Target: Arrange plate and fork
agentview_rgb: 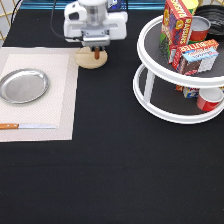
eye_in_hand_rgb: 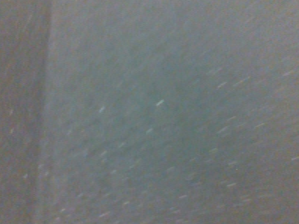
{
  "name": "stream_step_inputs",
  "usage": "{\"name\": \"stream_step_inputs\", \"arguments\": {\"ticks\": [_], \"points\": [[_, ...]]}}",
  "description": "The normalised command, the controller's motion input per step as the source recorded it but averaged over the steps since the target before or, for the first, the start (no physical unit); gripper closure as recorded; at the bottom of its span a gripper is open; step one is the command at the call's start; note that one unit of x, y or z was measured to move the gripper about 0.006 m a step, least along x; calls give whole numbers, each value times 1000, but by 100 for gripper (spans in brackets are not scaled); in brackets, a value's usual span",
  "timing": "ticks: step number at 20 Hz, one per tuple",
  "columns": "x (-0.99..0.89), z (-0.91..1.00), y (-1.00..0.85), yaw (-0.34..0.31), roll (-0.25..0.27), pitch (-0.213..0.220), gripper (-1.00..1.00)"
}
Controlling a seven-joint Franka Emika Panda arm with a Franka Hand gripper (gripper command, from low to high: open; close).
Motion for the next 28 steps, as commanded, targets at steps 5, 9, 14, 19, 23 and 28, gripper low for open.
{"name": "stream_step_inputs", "arguments": {"ticks": [5, 9, 14, 19, 23, 28], "points": [[36, 329, -747, -39, 88, 0, 100], [14, 226, -712, -54, 83, 19, 100], [-1, 144, -734, -63, 66, 56, 100], [-37, 61, -748, -59, 77, 98, 100], [-51, 2, -686, -90, 68, 77, 100], [-27, 0, -514, -160, 50, 29, 100]]}}
